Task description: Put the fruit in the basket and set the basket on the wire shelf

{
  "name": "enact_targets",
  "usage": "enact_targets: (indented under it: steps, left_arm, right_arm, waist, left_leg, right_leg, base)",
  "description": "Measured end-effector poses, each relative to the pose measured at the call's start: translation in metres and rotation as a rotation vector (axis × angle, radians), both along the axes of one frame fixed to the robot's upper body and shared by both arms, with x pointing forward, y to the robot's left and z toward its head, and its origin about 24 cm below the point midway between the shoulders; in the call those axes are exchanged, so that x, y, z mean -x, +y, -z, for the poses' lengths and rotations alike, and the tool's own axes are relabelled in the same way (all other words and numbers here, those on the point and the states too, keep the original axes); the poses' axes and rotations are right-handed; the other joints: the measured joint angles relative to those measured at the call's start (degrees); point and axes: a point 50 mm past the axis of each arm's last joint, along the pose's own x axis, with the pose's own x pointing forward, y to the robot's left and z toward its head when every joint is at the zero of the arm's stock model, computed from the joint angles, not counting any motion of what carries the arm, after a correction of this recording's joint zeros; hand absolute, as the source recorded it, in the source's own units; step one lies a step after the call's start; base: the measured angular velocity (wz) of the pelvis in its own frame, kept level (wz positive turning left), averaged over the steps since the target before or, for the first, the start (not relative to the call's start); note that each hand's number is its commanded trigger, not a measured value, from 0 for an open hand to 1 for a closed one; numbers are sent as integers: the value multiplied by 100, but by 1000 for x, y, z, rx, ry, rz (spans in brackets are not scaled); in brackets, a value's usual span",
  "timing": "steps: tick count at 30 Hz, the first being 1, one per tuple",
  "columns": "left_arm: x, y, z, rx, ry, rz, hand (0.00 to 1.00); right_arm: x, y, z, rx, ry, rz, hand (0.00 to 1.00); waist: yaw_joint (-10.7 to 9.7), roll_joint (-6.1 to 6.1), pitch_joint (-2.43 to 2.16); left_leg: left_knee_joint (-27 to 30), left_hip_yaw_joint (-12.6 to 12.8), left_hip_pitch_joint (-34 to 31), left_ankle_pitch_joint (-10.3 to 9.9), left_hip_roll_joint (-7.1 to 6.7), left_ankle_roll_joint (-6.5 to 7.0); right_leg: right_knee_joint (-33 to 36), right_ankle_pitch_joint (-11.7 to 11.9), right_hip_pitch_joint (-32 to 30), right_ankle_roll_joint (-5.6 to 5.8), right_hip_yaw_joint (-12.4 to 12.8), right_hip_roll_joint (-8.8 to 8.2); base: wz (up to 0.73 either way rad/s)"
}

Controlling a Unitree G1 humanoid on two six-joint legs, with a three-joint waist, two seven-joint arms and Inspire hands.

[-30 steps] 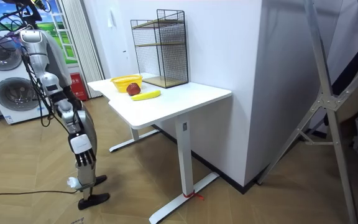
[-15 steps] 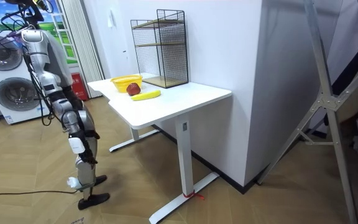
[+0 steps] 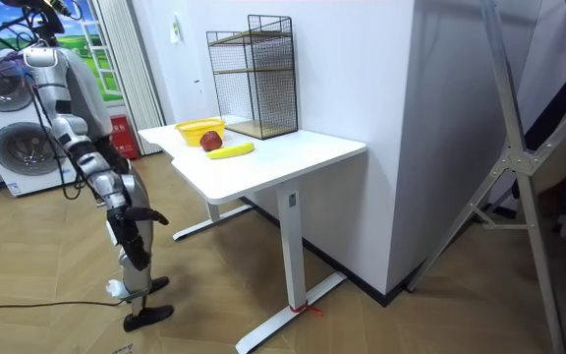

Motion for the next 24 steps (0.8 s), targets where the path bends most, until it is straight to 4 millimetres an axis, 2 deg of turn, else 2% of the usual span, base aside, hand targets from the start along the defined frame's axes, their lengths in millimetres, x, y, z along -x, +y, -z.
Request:
enact_targets:
  steps: [3,4,5,7,8,12,14,20,24]
  left_arm:
    - [0,2,-1,-7,-3,3,0]
    - [-2,2,-1,-10,-14,5,0]
    - [-3,3,-2,-15,-22,6,0]
    - [-5,3,-2,-20,-28,11,0]
    - [-6,3,-2,-21,-31,12,0]
    - [-10,2,-3,-41,-49,40,0]
    - [-13,0,-3,-42,-57,63,0]
    - [-16,-1,-3,-42,-62,89,0]
    - [-18,-1,-3,-42,-55,111,0]
  right_arm:
    - [-27,-21,-25,132,-51,-11,0]
    - [-31,-24,-30,159,-55,-15,0]
    - [-41,-30,-42,204,-82,-7,0]
    - [-58,-38,-63,280,-123,-12,0]
    - [-69,-43,-80,351,-151,-28,0]
    - [-98,-48,-132,605,-186,-105,0]
    - [-106,-45,-148,708,-177,-151,0]
    - [-125,-38,-178,1021,-80,-357,0]
    - [-137,-29,-192,1151,-103,-494,0]
  waist:
    - [-48,10,-2]
    - [-44,-19,-20]
    - [-58,-10,-17]
    - [-24,-13,-49]
    - [-22,-2,-56]
    - [18,-1,-59]
    - [83,0,-53]
    - [255,-11,-48]
    - [319,-46,-9]
  left_leg:
    - [2,10,-8,9,-6,10]
    - [0,14,-9,10,-6,11]
    - [-3,25,-23,11,-4,11]
    - [12,65,-95,18,-3,15]
    - [6,80,-103,35,-10,14]
    - [5,79,-167,37,-9,12]
    - [1,78,-194,39,-9,8]
    - [0,60,-187,40,-2,8]
    - [-8,63,-206,40,9,8]
  right_leg:
    - [-23,-1,-48,4,36,-3]
    - [-23,-3,-53,7,39,-3]
    - [-23,-3,-66,7,44,-1]
    - [-4,1,-145,8,62,4]
    - [2,7,-153,11,93,7]
    - [-4,10,-180,8,64,14]
    - [-8,12,-218,4,37,12]
    - [-16,14,-229,6,9,-6]
    - [-4,14,-269,6,9,-5]
  base:
    - [-3]
    - [0]
    - [0]
    - [-5]
    - [-6]
    - [2]
    - [0]
    - [1]
    - [0]
